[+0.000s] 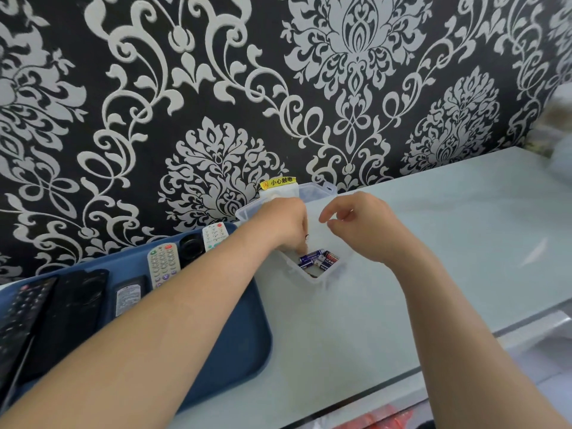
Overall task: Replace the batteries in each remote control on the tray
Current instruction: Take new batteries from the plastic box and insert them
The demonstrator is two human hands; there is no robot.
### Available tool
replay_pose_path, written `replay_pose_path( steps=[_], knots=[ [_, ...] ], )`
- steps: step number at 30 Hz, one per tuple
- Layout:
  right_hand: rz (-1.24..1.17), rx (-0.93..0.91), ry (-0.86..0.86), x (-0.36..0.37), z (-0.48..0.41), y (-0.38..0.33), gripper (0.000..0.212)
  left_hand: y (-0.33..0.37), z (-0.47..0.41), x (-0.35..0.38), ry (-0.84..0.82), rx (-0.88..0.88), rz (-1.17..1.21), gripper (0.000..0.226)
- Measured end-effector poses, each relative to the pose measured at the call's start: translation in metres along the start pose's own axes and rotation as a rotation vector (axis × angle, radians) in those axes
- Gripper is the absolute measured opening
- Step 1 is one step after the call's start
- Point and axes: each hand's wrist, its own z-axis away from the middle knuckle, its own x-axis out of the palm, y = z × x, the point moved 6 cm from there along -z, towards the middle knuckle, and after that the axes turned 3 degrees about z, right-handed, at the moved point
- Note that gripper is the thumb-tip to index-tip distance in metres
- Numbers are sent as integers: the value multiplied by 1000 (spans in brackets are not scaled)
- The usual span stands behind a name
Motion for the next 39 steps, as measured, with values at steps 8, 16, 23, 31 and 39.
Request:
replay_pose_path(
  steps=[8,16,23,31,39],
  knots=[
    [-66,106,55,-6,1,5,40,20,20,11,-75,-23,248,15],
    [-75,118,38,2,2,2,37,39,18,11,-26,50,7,23],
    [-157,115,57,-2,1,3,37,30,23,5,-46,-29,374,18],
    [-361,-220,-94,4,16,-94,25,-37,93,-69,353,-48,960,8],
    [-667,-189,-416,70,28,-153,20,-133,172,-65,268,-306,1114,32]
  ],
)
